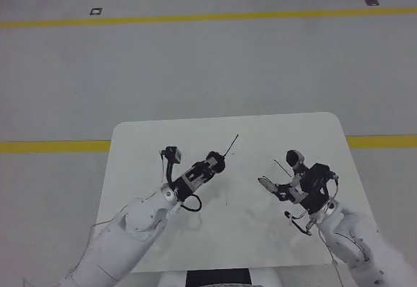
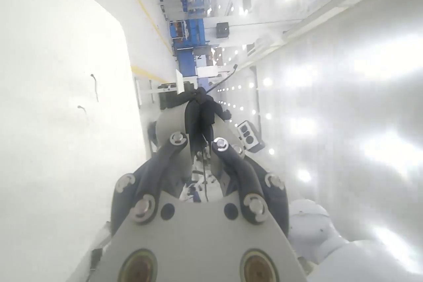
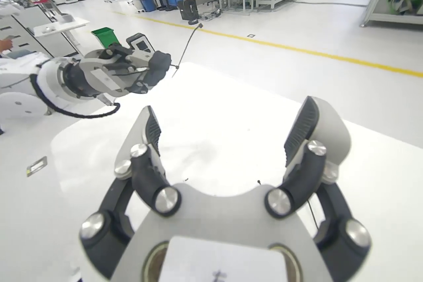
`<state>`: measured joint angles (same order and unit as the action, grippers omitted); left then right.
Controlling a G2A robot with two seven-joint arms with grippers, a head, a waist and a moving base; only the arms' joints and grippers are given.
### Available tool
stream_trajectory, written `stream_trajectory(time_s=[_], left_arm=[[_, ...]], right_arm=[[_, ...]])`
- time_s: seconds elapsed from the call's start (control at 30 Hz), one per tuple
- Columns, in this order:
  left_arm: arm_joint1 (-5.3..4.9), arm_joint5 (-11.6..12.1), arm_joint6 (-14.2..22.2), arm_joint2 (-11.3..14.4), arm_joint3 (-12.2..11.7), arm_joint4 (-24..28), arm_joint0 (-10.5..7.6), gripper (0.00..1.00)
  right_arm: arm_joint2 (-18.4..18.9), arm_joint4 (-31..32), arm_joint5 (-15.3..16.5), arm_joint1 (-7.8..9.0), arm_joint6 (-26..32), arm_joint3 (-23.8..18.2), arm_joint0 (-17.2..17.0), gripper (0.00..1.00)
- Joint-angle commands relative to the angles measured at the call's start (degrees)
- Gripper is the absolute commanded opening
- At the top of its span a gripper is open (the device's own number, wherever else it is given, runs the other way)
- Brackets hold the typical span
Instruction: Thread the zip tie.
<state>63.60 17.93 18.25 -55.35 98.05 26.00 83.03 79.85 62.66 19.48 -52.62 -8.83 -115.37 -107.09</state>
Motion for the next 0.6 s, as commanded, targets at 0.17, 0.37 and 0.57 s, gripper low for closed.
stream_trajectory(time_s=[0.17, 0.37, 0.57], left_arm=[[0.36, -0.23, 3.52, -0.19, -0.25, 6.94, -0.90, 0.00], [0.36, -0.23, 3.52, -0.19, -0.25, 6.94, -0.90, 0.00], [0.68, -1.04, 2.42, -0.12, 0.45, 11.54, -0.57, 0.00]], right_arm=[[-2.93, 7.75, -0.01, -0.01, -8.99, 2.59, 1.31, 1.00], [-2.93, 7.75, -0.01, -0.01, -8.99, 2.59, 1.31, 1.00], [-3.58, 12.87, -2.45, -0.15, -9.18, 2.94, 1.98, 1.00]])
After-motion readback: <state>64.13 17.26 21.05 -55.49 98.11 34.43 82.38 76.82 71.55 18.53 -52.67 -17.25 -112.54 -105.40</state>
